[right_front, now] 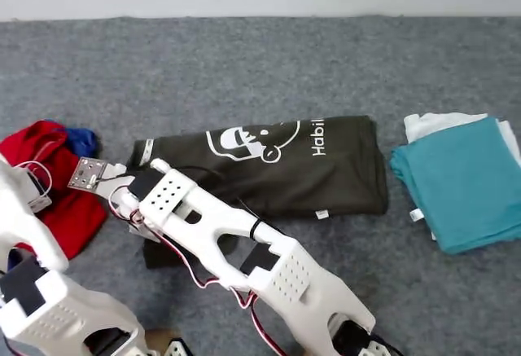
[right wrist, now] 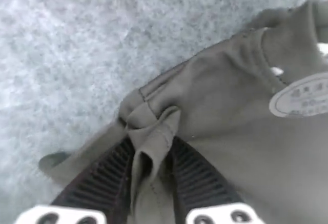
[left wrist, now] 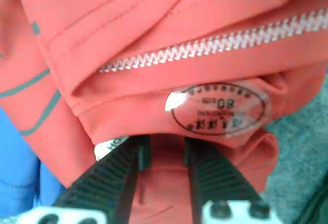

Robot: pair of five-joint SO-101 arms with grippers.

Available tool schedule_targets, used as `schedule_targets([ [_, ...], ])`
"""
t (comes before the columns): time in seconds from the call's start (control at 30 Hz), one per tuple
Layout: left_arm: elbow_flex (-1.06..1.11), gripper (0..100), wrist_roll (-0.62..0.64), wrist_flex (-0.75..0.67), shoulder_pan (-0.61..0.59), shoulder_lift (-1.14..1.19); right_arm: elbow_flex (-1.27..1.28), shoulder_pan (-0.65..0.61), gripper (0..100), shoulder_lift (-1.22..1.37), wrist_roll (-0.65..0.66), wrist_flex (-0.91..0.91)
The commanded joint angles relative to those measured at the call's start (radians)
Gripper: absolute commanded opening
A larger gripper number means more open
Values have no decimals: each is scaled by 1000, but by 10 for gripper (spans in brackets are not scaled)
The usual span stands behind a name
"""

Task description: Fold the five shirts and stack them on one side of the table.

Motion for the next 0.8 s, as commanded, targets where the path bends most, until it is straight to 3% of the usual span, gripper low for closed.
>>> schedule_targets([
  [0.0,-33,120,0,3,-8,-43,-23,2,12,-108,8,73],
  [0.1,-33,120,0,5,-8,-43,-23,2,39,-116,8,105],
  [0.3,-33,120,0,6,-6,-43,-23,2,194,-113,6,127],
  [0.57,-33,120,0,6,-6,-43,-23,-2,177,-113,8,147],
  [0.77,-31,120,0,6,-6,-43,-23,1,34,-119,9,140],
])
